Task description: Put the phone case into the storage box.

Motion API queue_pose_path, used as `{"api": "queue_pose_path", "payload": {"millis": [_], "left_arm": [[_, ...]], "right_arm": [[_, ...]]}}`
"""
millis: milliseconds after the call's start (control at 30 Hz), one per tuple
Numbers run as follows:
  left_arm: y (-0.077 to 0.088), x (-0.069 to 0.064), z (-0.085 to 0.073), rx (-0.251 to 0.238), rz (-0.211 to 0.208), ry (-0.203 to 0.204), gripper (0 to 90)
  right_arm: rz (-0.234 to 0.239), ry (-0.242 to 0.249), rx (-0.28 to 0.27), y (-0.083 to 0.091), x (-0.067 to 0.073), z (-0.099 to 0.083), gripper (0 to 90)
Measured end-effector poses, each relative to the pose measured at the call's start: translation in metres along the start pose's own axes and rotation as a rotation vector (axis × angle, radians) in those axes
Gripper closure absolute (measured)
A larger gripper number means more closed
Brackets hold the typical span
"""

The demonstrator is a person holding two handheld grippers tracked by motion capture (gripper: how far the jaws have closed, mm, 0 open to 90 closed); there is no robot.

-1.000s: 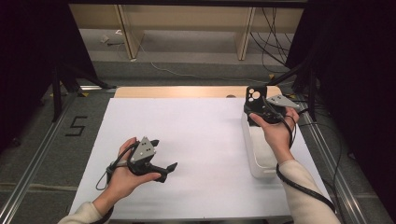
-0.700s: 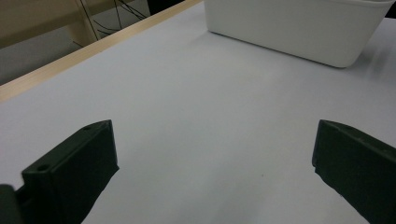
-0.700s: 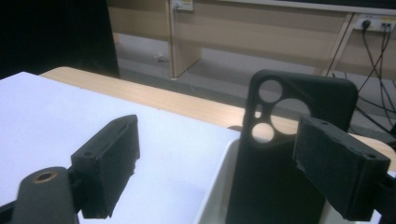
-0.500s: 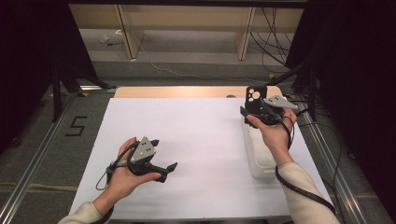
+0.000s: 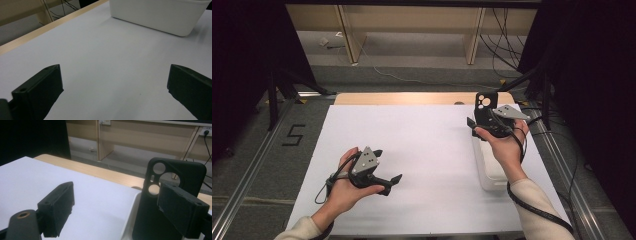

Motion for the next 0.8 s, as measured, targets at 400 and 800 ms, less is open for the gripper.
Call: {"api": "queue_pose_path", "payload": {"millis": [400, 800], "left_arm": [[-0.001, 0.000, 0.000, 0.000, -0.001, 0.002, 0.0], [0.000, 0.000, 0.001, -0.003, 0.001, 0.004, 0.0]], "right_arm": [[0.036, 0.022, -0.011, 0.002, 0.017, 0.001, 15.5], [0.083, 0.044, 0.002, 0.002, 0.038, -0.002, 15.5]]}}
Point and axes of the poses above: each handheld gripper's, and its own axes: y roughly backward along the jaws, z roughly out of its top, x roughly to its left, the point moved 8 cm from there along -y, roughly forward along the jaws, and after that the axes turned 11 degrees about z, right-handed, at the moved point
